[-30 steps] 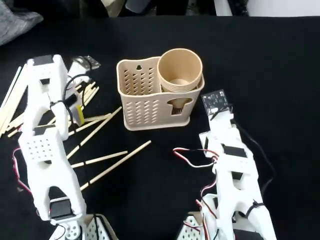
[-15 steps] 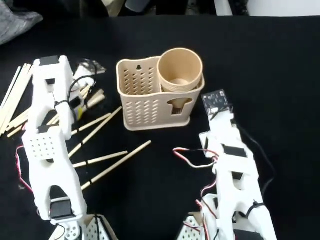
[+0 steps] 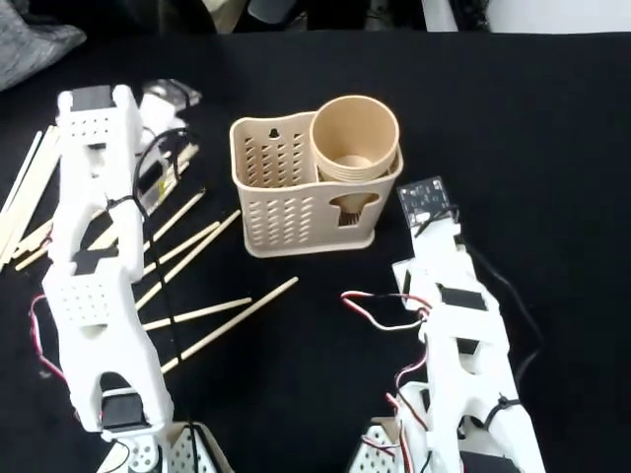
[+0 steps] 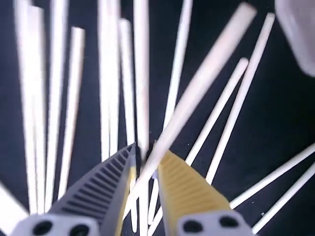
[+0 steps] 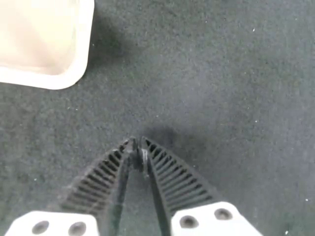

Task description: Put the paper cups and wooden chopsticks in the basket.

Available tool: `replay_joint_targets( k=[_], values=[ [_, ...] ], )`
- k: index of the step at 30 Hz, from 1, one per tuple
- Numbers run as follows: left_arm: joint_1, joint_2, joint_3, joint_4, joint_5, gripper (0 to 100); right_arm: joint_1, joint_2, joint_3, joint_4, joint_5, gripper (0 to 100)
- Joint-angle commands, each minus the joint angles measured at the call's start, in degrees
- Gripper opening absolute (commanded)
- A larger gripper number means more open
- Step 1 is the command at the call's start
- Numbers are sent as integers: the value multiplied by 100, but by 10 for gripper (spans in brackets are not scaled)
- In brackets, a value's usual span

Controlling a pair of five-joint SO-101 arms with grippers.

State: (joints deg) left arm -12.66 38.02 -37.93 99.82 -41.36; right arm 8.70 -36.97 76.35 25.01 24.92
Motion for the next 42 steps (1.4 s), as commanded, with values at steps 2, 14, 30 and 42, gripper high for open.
replay_joint_targets(
  k=[2,14,30,42],
  values=[
    [92,-1275,-259,97,774,29,79,-127,-22,-97,35,12],
    [391,-3446,-233,-378,2822,29,79,-127,-22,-97,35,12],
    [1121,-5653,1156,-2048,5134,29,79,-127,-22,-88,62,12],
    [1842,-8545,5068,-5495,5152,29,79,-127,-22,-88,62,12]
  ],
)
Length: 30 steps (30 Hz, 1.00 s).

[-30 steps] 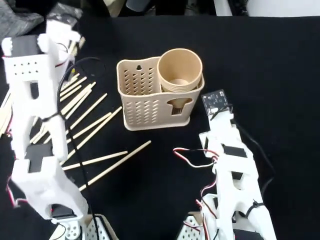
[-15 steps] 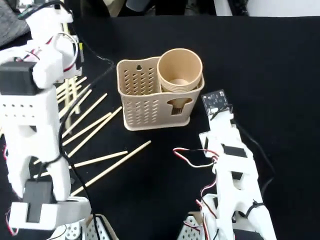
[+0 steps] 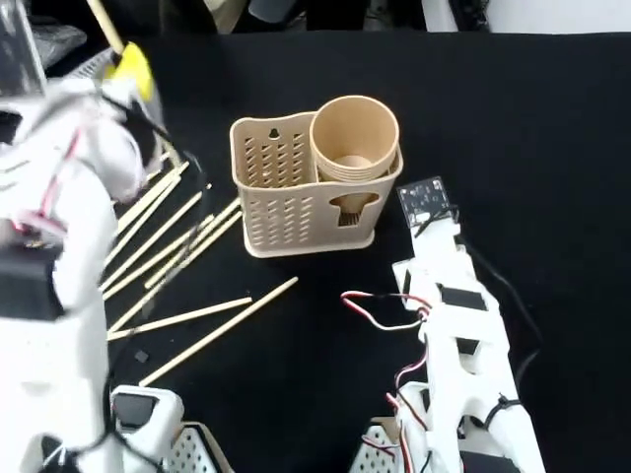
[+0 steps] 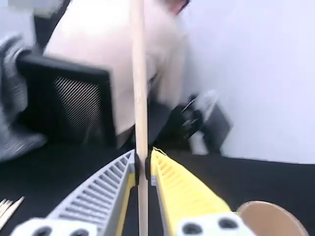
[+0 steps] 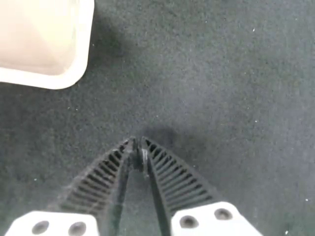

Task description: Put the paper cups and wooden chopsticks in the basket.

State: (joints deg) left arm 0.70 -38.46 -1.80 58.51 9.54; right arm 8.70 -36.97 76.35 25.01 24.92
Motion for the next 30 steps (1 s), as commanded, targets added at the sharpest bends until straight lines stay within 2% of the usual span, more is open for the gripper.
replay_joint_targets(
  k=[1,4,8,11,20,25,30],
  values=[
    [681,-1108,1921,-1829,62,29,79,-127,-22,-88,62,12],
    [1059,-1714,3354,-3244,62,29,79,-127,-22,-88,62,12],
    [1314,-2259,4901,-4747,53,29,79,-127,-22,-88,62,12],
    [1332,-2312,5604,-5354,53,29,79,-127,-22,-88,62,12],
    [1332,-2312,6035,-5327,53,35,79,-127,-22,-88,70,12],
    [1534,-2330,5921,-4202,-264,265,79,-127,-22,-88,70,12],
    [1508,-2312,5015,-2936,-747,270,79,-127,-22,-88,70,12]
  ],
)
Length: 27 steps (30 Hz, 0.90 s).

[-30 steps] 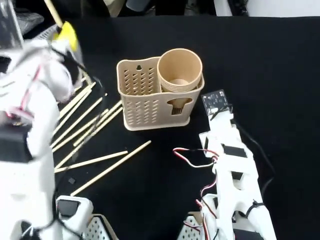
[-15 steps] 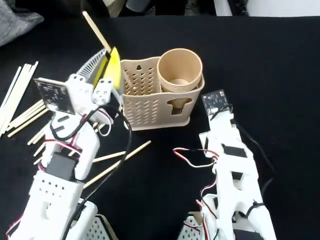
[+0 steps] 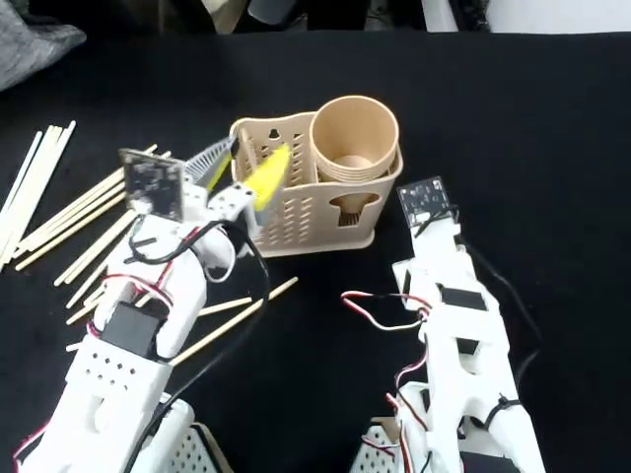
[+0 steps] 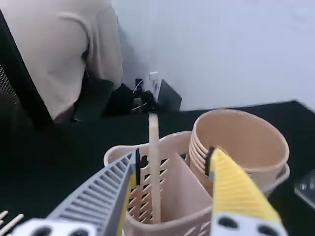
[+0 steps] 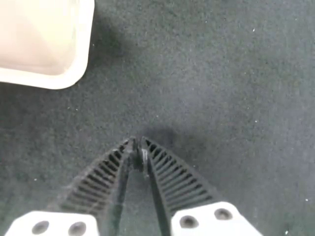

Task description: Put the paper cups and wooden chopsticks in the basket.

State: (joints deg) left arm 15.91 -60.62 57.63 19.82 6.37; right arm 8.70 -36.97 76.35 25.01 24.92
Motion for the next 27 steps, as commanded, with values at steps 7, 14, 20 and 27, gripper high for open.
replay_joint_targets(
  k=[7,14,20,27],
  values=[
    [-1244,457,-3081,4035,-1354,270,79,-127,-22,-88,70,12],
    [-2554,2620,-3512,4782,-3024,270,79,-127,-22,-79,62,12],
    [-2738,5292,-3837,4273,-3938,270,79,-127,-22,-79,44,12],
    [-2686,7798,-4927,3692,-3947,270,79,-127,-22,-88,44,12]
  ],
)
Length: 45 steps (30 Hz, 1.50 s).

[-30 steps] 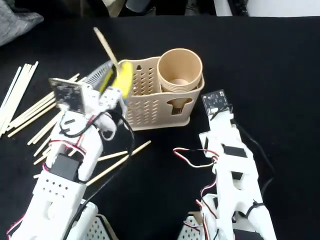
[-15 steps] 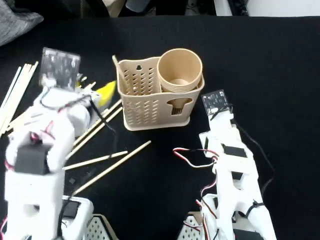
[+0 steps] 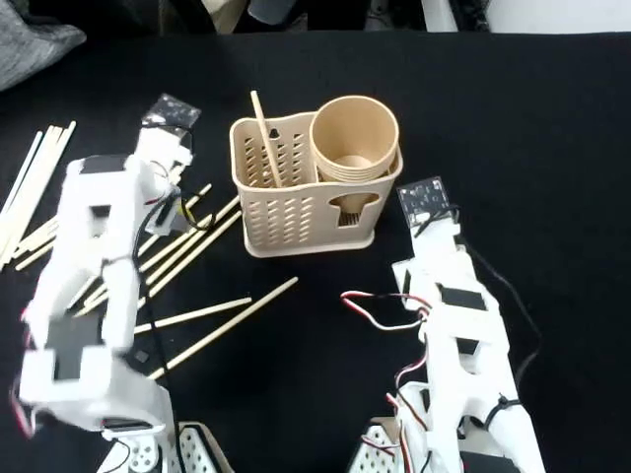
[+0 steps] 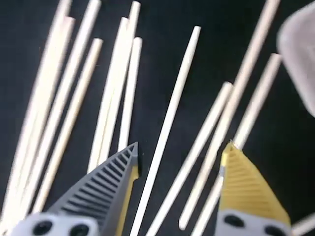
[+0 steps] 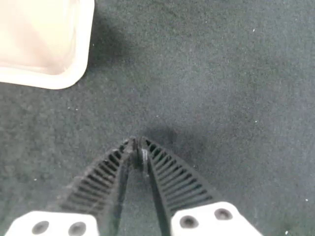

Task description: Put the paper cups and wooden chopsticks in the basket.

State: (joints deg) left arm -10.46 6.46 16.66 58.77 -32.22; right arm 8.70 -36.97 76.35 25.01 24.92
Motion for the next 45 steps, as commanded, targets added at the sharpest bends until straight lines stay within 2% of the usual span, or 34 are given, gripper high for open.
replay_joint_targets(
  k=[1,4,9,18,26,29,33,37,39,42,45],
  values=[
    [-48,1354,-1007,-202,-88,262,79,-127,-22,-88,44,12],
    [-92,1943,-1464,-176,-88,189,79,-127,-22,-88,53,12],
    [4,2101,-1798,246,-97,20,79,-127,-22,-88,53,12],
    [233,1591,-1824,1081,-97,29,79,-127,-22,-88,53,12],
    [233,123,-1789,1855,-88,29,79,-127,-22,-88,44,12],
    [198,-185,-1789,1864,-88,29,79,-127,-22,-88,44,12],
    [180,176,-1789,1345,-79,55,79,-127,-22,-79,44,12],
    [-22,1125,-1930,976,-53,237,79,-127,-22,-79,44,12],
    [-110,1635,-2149,888,-53,291,79,-127,-22,-79,53,12],
    [-224,2295,-2589,905,-70,263,79,-127,-22,-79,53,12],
    [-330,2752,-2932,958,-88,191,79,-127,-22,-79,53,12]
  ],
)
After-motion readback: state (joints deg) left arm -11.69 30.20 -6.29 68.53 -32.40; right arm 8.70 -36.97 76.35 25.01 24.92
